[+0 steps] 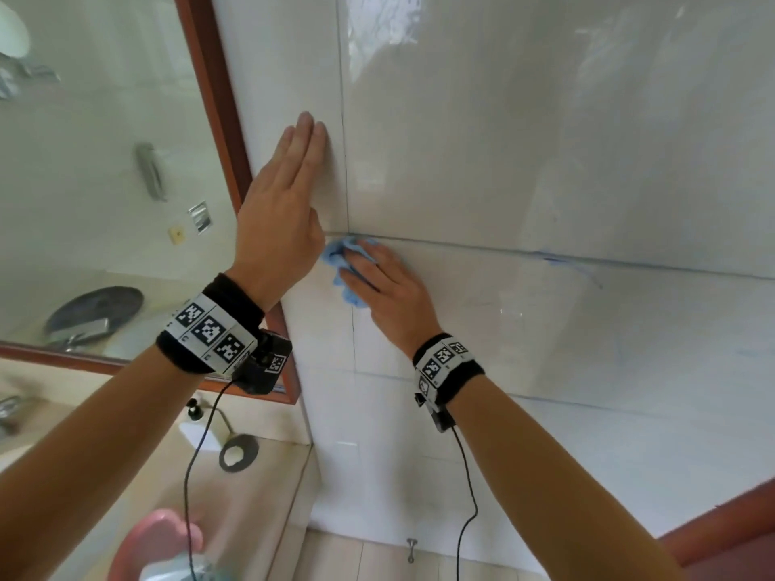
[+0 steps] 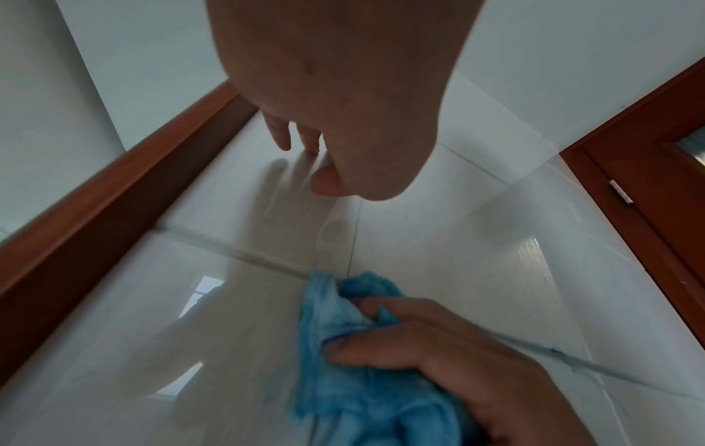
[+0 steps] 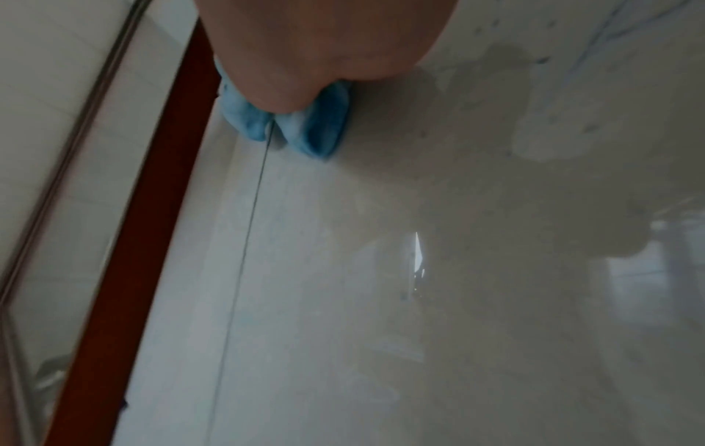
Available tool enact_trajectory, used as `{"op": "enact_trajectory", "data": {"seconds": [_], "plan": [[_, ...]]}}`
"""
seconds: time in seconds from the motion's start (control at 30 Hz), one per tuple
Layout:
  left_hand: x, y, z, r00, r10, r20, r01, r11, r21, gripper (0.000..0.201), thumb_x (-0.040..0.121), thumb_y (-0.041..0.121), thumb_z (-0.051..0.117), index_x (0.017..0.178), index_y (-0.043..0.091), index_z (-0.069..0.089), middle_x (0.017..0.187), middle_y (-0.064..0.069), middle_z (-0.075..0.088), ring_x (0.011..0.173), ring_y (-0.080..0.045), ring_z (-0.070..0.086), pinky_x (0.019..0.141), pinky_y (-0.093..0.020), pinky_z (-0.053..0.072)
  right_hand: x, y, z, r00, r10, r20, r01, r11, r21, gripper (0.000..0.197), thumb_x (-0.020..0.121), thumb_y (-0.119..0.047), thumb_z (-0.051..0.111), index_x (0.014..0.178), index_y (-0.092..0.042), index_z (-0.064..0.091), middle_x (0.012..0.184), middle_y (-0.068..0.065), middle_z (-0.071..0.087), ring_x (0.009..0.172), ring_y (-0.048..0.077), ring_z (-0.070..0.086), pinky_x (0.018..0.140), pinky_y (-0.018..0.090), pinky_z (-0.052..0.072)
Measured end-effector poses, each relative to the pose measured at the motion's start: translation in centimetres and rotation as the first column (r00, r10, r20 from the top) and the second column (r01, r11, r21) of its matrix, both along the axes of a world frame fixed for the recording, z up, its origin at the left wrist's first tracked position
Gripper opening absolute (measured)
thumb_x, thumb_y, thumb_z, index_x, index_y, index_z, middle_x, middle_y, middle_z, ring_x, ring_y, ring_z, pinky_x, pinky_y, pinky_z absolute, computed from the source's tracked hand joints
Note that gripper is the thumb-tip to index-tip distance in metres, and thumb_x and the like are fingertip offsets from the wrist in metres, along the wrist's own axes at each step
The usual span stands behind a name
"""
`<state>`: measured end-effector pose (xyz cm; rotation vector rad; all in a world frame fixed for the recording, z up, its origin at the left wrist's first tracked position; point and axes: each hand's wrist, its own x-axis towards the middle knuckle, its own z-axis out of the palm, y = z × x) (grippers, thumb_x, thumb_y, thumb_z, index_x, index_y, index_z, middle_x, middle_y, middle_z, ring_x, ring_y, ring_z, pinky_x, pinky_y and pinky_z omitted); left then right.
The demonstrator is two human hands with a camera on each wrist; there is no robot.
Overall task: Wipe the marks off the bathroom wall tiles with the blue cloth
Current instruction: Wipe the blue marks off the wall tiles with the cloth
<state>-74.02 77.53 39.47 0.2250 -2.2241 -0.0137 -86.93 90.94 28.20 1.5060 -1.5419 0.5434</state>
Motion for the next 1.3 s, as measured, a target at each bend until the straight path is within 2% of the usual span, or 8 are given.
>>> {"op": "enact_trajectory", "data": {"seconds": [0.17, 0.23, 0.43, 0.57, 0.8, 1.1, 1.2, 1.3], "plan": [[0.2, 0.8, -1.0, 0.999, 0.031, 0.034, -0.033, 0.999, 0.035, 0.088, 0.085, -0.009, 0.041, 0.167, 0.009, 0.016, 0.175, -0.008, 0.012, 0.162, -0.024, 0.012, 0.13, -0.041, 0.024, 0.3, 1.2, 1.6, 1.0, -0.016, -0.013, 0.016, 0.998, 0.068, 0.061, 0.11, -0.009, 0.012, 0.111, -0.007, 0.073, 0.133, 0.009, 0.068, 0.131, 0.031, 0.06, 0.117, 0.043, 0.042], [-0.1, 1.5, -1.1, 0.999, 0.034, 0.033, -0.036, 0.998, 0.057, 0.088, 0.085, -0.01, 0.042, 0.167, 0.008, 0.016, 0.175, -0.011, 0.012, 0.162, -0.025, 0.013, 0.129, -0.041, 0.024, 0.1, 2.2, 2.5, 1.0, -0.023, -0.01, 0.024, 0.996, 0.086, 0.061, 0.108, -0.006, 0.013, 0.109, -0.007, 0.073, 0.131, 0.009, 0.068, 0.13, 0.03, 0.061, 0.116, 0.042, 0.043], [-1.3, 4.5, -0.8, 1.0, -0.004, 0.002, 0.004, 0.999, 0.038, 0.091, 0.082, -0.011, 0.042, 0.167, 0.008, 0.015, 0.175, -0.009, 0.012, 0.162, -0.024, 0.01, 0.13, -0.038, 0.021, -1.9, 6.9, 2.4, 0.997, -0.08, 0.022, 0.077, 0.991, 0.112, 0.038, 0.099, 0.002, 0.041, 0.121, -0.007, 0.07, 0.136, 0.007, 0.065, 0.136, 0.028, 0.055, 0.118, 0.042, 0.04], [-2.8, 7.0, -0.3, 0.998, -0.054, -0.029, 0.054, 0.999, 0.009, 0.092, 0.08, -0.011, 0.042, 0.167, 0.008, 0.018, 0.175, -0.007, 0.015, 0.162, -0.023, 0.012, 0.129, -0.038, 0.025, -3.8, 11.5, 2.3, 0.991, -0.135, 0.009, 0.133, 0.985, 0.106, 0.04, 0.095, 0.005, 0.048, 0.126, -0.009, 0.069, 0.14, 0.004, 0.063, 0.137, 0.026, 0.053, 0.116, 0.043, 0.042], [-6.1, 12.7, -0.6, 0.99, -0.136, -0.024, 0.134, 0.99, -0.046, 0.09, 0.081, -0.012, 0.042, 0.166, 0.008, 0.018, 0.175, -0.007, 0.016, 0.162, -0.022, 0.013, 0.129, -0.036, 0.023, -7.0, 20.0, 2.0, 0.973, -0.231, 0.029, 0.228, 0.971, 0.074, 0.054, 0.081, 0.016, 0.067, 0.129, -0.008, 0.069, 0.139, 0.005, 0.064, 0.136, 0.026, 0.05, 0.115, 0.041, 0.044], [-9.9, 17.8, -0.3, 0.99, -0.137, -0.045, 0.132, 0.987, -0.086, 0.091, 0.081, -0.012, 0.042, 0.166, 0.007, 0.018, 0.175, -0.008, 0.016, 0.162, -0.024, 0.012, 0.129, -0.038, 0.024, -11.1, 30.8, 1.6, 0.938, -0.335, 0.089, 0.332, 0.942, 0.049, 0.045, 0.091, 0.008, 0.063, 0.131, -0.011, 0.068, 0.143, 0.002, 0.062, 0.135, 0.026, 0.054, 0.115, 0.041, 0.044], [-10.5, 18.2, -0.1, 0.994, -0.098, -0.045, 0.093, 0.992, -0.09, 0.094, 0.079, -0.013, 0.042, 0.167, 0.009, 0.016, 0.175, -0.007, 0.014, 0.162, -0.023, 0.011, 0.129, -0.039, 0.023, -11.1, 32.2, 2.3, 0.948, -0.307, 0.087, 0.303, 0.951, 0.061, 0.042, 0.09, 0.007, 0.057, 0.127, -0.01, 0.07, 0.14, 0.002, 0.064, 0.134, 0.027, 0.054, 0.114, 0.041, 0.045], [-10.5, 18.0, 0.0, 0.997, -0.078, -0.027, 0.074, 0.991, -0.109, 0.093, 0.08, -0.012, 0.041, 0.167, 0.011, 0.016, 0.175, -0.005, 0.015, 0.162, -0.022, 0.012, 0.13, -0.039, 0.022, -10.2, 32.0, 3.6, 0.963, -0.264, 0.057, 0.264, 0.964, 0.017, 0.053, 0.084, 0.014, 0.053, 0.129, -0.008, 0.07, 0.145, 0.005, 0.061, 0.133, 0.033, 0.055, 0.115, 0.041, 0.044]]}}
